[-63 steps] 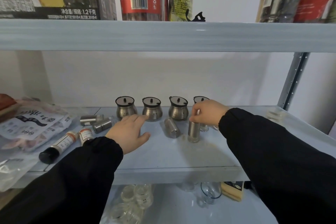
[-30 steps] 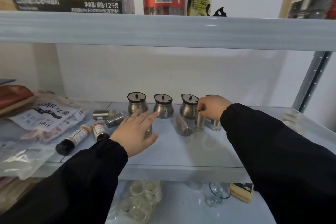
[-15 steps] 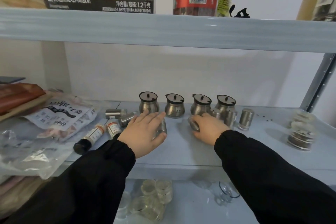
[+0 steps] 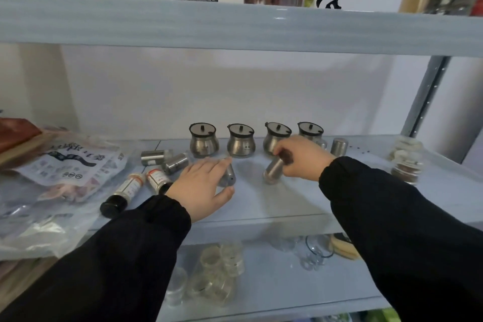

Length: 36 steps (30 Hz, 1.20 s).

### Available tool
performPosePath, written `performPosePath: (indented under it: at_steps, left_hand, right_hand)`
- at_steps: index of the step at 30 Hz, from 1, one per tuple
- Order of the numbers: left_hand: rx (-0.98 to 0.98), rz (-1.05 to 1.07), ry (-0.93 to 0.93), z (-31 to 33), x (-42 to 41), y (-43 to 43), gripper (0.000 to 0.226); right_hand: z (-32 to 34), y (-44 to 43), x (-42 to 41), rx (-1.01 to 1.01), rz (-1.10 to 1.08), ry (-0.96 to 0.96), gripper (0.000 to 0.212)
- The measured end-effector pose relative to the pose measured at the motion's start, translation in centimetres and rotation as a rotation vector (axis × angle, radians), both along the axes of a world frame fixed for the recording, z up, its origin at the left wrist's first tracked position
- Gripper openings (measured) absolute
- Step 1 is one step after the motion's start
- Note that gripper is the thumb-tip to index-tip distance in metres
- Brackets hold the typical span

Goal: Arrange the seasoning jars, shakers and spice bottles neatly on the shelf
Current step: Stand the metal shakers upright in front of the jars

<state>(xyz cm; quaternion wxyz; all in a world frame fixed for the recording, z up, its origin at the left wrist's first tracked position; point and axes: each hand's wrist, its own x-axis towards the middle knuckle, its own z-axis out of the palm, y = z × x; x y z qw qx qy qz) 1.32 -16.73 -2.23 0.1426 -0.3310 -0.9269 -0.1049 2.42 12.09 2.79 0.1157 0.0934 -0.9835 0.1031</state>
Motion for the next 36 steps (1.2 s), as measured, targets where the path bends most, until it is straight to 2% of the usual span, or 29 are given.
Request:
performPosePath:
  at_steps: [7,13,27,36]
  left_hand:
    - [0.02,0.011,-0.019,0.2,-0.5,-0.9,0.071]
    - [0.035,0.025,-0.006,-0.2,-0.9,-1.5,0.071]
    - [0.047,0.057,0.001,-0.2,-1.5,-0.9,0.073]
    - [0.047,0.068,0.008,-0.5,-1.0,-1.3,0.072]
  right_hand:
    - [0.5,-1.1,-1.2,-0.046,0.049,-0.042,0.039]
    - [1.0,-1.0,-1.6,-0.08,0.066,-0.063,0.015]
    - [2.4,0.4,-5.4,0.125,-0.004,-0.068,0.008]
    - [2.4,0.3,-6.1,0.151,0.007,-0.052,0.005]
